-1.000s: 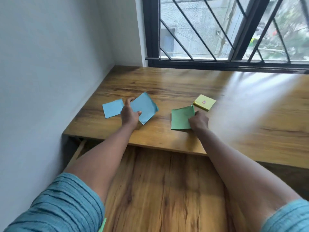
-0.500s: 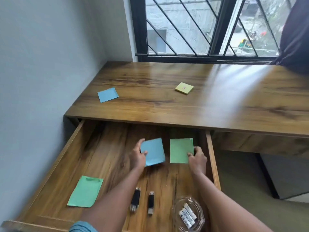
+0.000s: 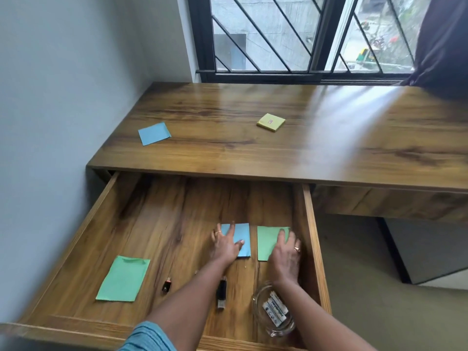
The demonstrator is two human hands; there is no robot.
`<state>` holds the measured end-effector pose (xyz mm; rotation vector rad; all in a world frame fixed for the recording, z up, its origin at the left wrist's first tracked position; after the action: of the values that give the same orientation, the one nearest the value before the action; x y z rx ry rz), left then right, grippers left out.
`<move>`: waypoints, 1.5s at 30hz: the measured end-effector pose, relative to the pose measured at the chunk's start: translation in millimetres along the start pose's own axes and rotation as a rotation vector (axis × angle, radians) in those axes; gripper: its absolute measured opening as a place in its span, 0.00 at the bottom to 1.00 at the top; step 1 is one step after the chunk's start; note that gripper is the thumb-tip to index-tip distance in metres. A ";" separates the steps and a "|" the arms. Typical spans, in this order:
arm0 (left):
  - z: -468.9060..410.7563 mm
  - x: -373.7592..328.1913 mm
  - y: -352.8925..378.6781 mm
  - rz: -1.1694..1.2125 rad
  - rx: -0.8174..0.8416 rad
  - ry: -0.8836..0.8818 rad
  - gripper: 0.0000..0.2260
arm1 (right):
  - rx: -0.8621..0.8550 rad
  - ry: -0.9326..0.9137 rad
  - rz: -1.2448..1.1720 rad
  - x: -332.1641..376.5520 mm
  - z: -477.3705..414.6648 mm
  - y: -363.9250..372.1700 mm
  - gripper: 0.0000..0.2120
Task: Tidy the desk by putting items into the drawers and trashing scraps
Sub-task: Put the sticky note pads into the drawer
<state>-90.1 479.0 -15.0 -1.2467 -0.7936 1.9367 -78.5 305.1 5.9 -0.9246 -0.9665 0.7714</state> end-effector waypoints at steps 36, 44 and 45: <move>-141.4 -122.5 -189.8 -0.155 -0.553 0.458 0.22 | -0.374 -0.335 -0.169 193.0 -143.4 -140.8 0.11; -214.3 -103.6 -223.8 -0.159 -0.514 0.437 0.24 | -0.057 -0.177 -0.147 232.1 -263.3 -132.2 0.31; -219.4 -99.4 -225.0 -0.162 -0.514 0.432 0.24 | -0.048 -0.152 -0.115 234.1 -272.7 -130.1 0.34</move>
<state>193.3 555.1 135.4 -1.7614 -1.1537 1.2976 277.0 374.1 128.1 -0.8533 -1.1657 0.7312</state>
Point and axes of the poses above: each hand's wrist, its own z-axis away from the middle knuckle, its own y-axis out of the palm, x = y × z, the point moved 9 cm from there along -z, towards the middle knuckle, and after that the axes turned 14 degrees about y, right-handed, at the moved point
